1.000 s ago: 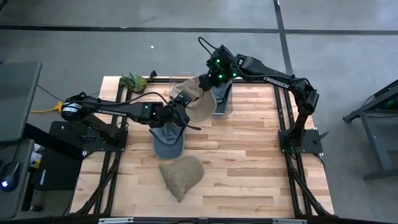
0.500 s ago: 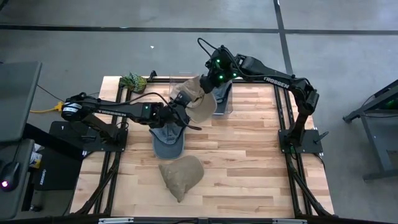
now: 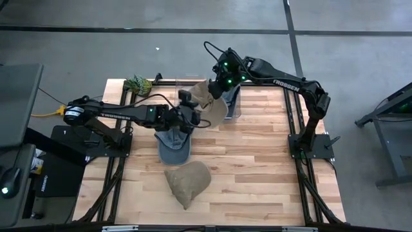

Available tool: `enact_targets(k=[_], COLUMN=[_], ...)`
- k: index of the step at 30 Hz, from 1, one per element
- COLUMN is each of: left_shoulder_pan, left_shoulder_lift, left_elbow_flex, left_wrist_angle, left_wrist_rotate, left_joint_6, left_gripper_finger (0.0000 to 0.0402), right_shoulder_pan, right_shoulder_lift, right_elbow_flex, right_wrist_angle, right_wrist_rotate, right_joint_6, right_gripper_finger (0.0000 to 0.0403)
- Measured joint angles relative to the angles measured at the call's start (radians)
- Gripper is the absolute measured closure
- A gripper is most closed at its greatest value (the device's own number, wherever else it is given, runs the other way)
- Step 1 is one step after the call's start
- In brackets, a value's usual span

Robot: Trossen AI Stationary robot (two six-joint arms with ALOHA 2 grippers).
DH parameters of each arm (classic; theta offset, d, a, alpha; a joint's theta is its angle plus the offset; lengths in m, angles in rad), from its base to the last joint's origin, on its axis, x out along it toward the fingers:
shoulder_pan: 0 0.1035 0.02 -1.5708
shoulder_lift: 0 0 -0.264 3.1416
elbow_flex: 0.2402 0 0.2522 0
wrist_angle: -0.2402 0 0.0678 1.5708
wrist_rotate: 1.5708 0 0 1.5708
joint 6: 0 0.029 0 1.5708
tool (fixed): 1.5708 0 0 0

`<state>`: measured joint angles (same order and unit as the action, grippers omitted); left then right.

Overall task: Pick & Place hat
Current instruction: Put the top brown cap into the left transparent bin

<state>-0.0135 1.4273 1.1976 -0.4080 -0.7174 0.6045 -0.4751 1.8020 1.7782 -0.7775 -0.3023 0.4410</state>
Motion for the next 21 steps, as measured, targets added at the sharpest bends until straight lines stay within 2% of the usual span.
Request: enact_targets(k=[5,11,15,17,19,21], left_shoulder_pan=[0.000,-0.032,-0.074,-0.094,-0.108,-0.107], left_shoulder_lift=[0.000,0.000,-0.001,-0.013,-0.035,-0.069], left_elbow_flex=[0.002,0.002,0.002,0.002,0.002,0.003], left_wrist_angle=[-0.027,-0.128,-0.162,-0.192,-0.217,-0.264], left_wrist_rotate=[0.001,0.002,-0.039,-0.093,-0.147,-0.171], left_joint_6=[-0.187,-0.297,-0.367,-0.422,-0.523,-0.692], left_gripper_finger=[0.0268,0.0212,0.0192,0.0188,0.0188,0.0188], right_shoulder_pan=[-0.004,-0.021,-0.035,-0.041,-0.044,-0.047], right_shoulder_lift=[0.000,0.000,0.000,0.000,0.000,-0.001], right_elbow_flex=[0.000,-0.001,-0.001,-0.001,-0.001,-0.001], right_wrist_angle=[0.001,-0.014,-0.014,-0.015,-0.020,-0.023], right_wrist_rotate=[0.004,0.009,0.011,0.011,0.012,0.013], right_joint_6=[-0.010,-0.026,-0.032,-0.036,-0.042,-0.050], right_gripper_finger=[0.0397,0.0397,0.0397,0.0397,0.0397,0.0397])
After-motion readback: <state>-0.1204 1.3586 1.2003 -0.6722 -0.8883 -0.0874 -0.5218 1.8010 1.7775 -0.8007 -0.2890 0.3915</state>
